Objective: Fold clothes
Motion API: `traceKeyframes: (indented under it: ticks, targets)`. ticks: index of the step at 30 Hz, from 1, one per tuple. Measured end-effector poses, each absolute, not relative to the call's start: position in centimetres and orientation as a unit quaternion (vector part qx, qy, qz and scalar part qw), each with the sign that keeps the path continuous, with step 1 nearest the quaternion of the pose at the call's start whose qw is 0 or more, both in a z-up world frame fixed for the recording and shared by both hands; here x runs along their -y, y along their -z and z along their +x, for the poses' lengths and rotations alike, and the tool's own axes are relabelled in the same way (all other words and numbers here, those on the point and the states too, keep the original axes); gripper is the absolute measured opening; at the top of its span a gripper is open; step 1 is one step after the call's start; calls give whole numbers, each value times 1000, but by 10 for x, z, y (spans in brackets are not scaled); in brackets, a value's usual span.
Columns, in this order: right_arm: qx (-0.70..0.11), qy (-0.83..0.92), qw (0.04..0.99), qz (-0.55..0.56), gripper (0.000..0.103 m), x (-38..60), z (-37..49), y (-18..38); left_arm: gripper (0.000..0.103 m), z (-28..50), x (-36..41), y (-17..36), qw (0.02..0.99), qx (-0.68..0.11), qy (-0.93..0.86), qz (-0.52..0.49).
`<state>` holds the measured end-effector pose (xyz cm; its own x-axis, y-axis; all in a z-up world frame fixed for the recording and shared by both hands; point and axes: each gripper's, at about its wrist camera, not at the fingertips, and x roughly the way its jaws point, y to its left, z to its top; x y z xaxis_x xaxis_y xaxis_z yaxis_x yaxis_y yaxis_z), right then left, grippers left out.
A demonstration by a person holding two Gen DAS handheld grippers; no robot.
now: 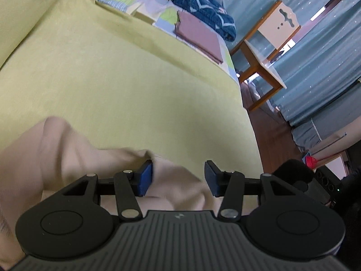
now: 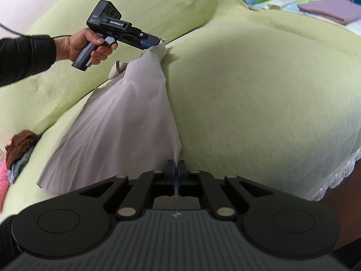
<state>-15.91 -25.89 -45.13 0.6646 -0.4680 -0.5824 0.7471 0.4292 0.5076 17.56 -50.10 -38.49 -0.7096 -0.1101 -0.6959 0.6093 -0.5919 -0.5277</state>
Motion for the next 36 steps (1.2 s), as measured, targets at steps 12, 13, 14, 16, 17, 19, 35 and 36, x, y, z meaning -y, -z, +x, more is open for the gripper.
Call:
traceKeyframes:
  ticks: [12,13,14,16,17,19,35,36]
  targets:
    - [-162,378,812,413,0,262,-171,454,52,150,514,393,191,-395,801,407]
    - [-163,378,813,411,0,262,-170,454,52,151,513,393,191,-394,799,413]
    - [-162,378,813,411,0,262,-169,455,52,153,511,392,190,-393,796,419]
    - [-162,379,813,411,0,262,-169,456,44,153,510,391,188,-390,796,422]
    - [-162,380,813,410,0,262,-168,456,35,153,509,391,186,-389,797,422]
    - [-163,380,814,409,0,262,-167,457,14,153,506,388,183,-382,801,423]
    - [-109,373,790,475,0,298,-207,456,3,135,515,383,266,-325,807,415]
    - [-117,369,792,472,0,300,-208,455,3,135,516,384,267,-331,804,416]
